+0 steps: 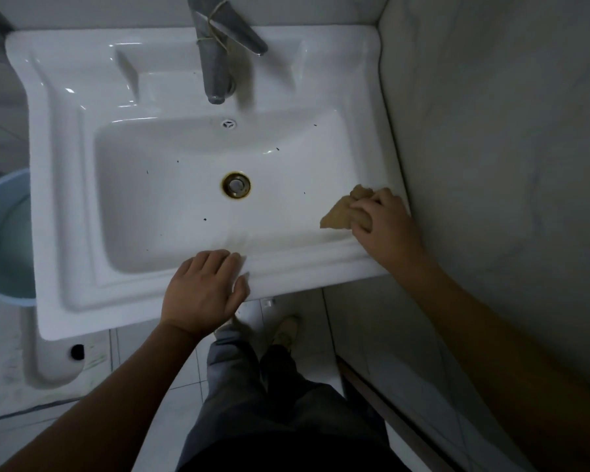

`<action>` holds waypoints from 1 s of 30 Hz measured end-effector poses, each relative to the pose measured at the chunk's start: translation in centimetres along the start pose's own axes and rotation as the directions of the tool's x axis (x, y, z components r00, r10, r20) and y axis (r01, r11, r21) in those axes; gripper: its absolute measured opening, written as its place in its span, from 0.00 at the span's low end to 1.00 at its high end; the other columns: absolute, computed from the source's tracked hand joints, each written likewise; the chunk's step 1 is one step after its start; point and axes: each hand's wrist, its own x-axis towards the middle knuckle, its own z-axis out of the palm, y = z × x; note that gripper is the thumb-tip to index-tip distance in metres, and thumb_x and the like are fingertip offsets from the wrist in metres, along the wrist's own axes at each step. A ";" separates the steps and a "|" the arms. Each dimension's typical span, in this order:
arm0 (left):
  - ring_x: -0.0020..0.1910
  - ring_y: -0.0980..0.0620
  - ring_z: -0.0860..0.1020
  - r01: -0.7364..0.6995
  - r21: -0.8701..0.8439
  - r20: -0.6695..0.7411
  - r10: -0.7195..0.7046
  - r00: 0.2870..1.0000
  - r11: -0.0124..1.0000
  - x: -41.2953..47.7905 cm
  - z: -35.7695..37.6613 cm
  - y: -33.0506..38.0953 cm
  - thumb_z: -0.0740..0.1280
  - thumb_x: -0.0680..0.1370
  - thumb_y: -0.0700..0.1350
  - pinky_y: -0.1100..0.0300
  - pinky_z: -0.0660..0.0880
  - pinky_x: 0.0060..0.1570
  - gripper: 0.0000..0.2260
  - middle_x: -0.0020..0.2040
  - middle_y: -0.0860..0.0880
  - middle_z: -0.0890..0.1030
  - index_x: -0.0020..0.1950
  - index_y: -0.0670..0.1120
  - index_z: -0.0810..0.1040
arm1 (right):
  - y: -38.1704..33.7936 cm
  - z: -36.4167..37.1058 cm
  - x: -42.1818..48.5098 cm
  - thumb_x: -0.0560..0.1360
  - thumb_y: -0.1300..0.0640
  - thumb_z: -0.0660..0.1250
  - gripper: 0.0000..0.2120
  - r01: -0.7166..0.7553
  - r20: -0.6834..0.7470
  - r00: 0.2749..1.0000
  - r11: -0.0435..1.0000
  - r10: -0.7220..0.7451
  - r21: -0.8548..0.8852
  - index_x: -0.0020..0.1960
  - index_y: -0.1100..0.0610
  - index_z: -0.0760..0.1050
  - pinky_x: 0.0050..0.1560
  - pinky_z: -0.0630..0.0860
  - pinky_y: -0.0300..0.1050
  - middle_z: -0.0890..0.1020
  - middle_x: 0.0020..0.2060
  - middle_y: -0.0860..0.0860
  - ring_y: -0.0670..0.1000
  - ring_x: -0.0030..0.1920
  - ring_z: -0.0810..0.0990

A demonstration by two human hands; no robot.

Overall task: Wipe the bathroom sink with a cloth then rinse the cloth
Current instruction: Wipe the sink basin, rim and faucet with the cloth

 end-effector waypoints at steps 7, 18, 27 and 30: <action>0.50 0.44 0.78 0.007 -0.005 -0.016 -0.007 1.000 1.000 -0.1 0.2 -0.1 0.58 0.81 0.55 0.51 0.74 0.48 0.18 0.54 0.46 0.82 0.61 0.45 0.78 | -3.4 1.4 -5.9 0.77 0.50 0.67 0.18 -0.169 -0.006 0.985 0.984 0.170 0.061 0.65 0.55 0.75 0.49 0.73 0.48 0.76 0.55 0.56 0.56 0.54 0.74; 0.59 0.43 0.79 0.001 -0.092 -0.051 -0.006 0.999 0.996 -1.6 -3.3 -2.4 0.57 0.82 0.56 0.50 0.71 0.59 0.21 0.61 0.44 0.82 0.64 0.43 0.79 | -13.7 4.2 -7.1 0.77 0.48 0.65 0.19 0.123 0.052 0.991 0.992 -0.125 0.036 0.67 0.52 0.72 0.52 0.73 0.48 0.77 0.56 0.53 0.55 0.54 0.75; 0.69 0.41 0.72 0.167 0.082 -0.058 -0.163 0.985 0.982 -9.1 -5.7 -14.5 0.59 0.81 0.56 0.46 0.65 0.68 0.21 0.68 0.41 0.76 0.65 0.43 0.75 | -27.1 8.4 -6.5 0.78 0.50 0.65 0.23 0.372 0.138 0.912 0.921 -0.386 0.115 0.72 0.51 0.69 0.53 0.73 0.47 0.75 0.60 0.53 0.54 0.57 0.73; 0.74 0.41 0.69 0.167 0.024 -0.091 -0.164 0.982 0.986 -9.6 -4.8 -14.8 0.62 0.81 0.53 0.45 0.62 0.74 0.19 0.71 0.41 0.74 0.67 0.43 0.76 | -30.0 9.7 -5.6 0.77 0.51 0.65 0.22 0.421 0.163 0.884 0.898 -0.437 0.125 0.70 0.51 0.71 0.51 0.74 0.45 0.75 0.60 0.52 0.53 0.57 0.73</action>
